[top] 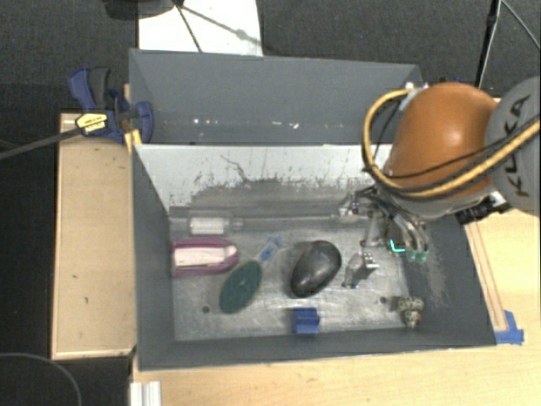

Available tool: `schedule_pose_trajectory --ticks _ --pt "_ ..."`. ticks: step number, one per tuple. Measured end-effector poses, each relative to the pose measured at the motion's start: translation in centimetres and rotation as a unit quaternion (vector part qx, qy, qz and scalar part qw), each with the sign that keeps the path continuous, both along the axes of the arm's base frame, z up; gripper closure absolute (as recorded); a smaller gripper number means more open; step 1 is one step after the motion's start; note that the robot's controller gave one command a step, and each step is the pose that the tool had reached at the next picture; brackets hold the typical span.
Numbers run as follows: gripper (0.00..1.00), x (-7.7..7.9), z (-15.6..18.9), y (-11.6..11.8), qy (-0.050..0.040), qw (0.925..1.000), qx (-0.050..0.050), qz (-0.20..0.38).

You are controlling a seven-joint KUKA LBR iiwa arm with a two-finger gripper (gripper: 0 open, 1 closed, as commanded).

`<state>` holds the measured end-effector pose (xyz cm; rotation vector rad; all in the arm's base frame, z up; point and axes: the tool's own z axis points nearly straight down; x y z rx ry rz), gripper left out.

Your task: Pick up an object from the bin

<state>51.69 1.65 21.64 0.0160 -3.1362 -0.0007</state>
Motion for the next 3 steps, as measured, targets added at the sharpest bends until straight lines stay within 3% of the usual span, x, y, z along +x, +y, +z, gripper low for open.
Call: schedule_pose_trajectory --ticks 1,2,3 --pt "0.0 3.8 -14.5 9.5 -0.0071 0.9999 0.001 0.008" --pt "0.0 1.7 -12.5 7.5 -0.0025 0.9996 0.0 0.027" --pt "0.0 1.3 -14.2 2.7 -0.0075 0.9941 0.003 -0.108"
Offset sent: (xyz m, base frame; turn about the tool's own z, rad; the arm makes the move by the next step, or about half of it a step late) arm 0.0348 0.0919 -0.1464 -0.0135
